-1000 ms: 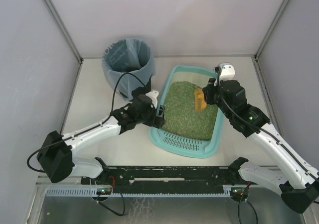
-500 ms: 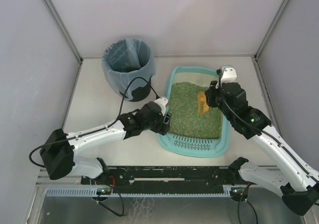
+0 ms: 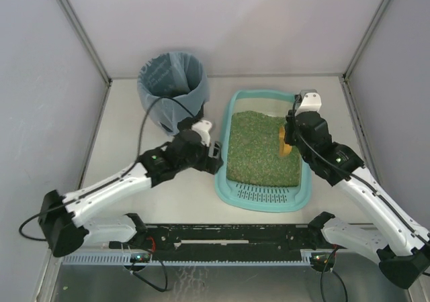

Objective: Clean the litter box

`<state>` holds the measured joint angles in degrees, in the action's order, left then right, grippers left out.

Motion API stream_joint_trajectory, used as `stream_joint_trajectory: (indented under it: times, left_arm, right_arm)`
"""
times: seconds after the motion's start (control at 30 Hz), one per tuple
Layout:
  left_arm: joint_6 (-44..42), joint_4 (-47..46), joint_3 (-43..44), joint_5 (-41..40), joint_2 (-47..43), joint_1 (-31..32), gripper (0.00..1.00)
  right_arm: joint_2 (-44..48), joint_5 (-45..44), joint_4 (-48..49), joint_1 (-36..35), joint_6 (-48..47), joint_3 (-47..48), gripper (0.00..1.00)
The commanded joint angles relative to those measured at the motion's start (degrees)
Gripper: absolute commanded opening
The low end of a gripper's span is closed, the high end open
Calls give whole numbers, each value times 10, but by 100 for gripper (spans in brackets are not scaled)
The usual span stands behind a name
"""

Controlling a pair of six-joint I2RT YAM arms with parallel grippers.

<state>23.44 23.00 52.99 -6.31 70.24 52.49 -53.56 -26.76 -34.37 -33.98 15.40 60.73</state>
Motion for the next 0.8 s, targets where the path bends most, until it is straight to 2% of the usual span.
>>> stream_joint_trajectory:
  times: [0.0, 0.23, 0.53, 0.77]
  left_arm:
    - [-4, 13, 44, -66, -101, -43, 86]
    - [-52, 50, 61, -163, -208, -70, 97]
    - [-132, 43, 55, -265, -297, -77, 100]
    - [-145, 32, 65, -295, -304, -79, 100]
  right_arm:
    - [-35, -44, -35, -10, 13, 35, 0]
    - [-119, -150, -118, -48, 27, 91, 0]
    - [-221, -171, -109, -42, 20, 93, 0]
    - [-281, -158, -92, -24, 23, 91, 0]
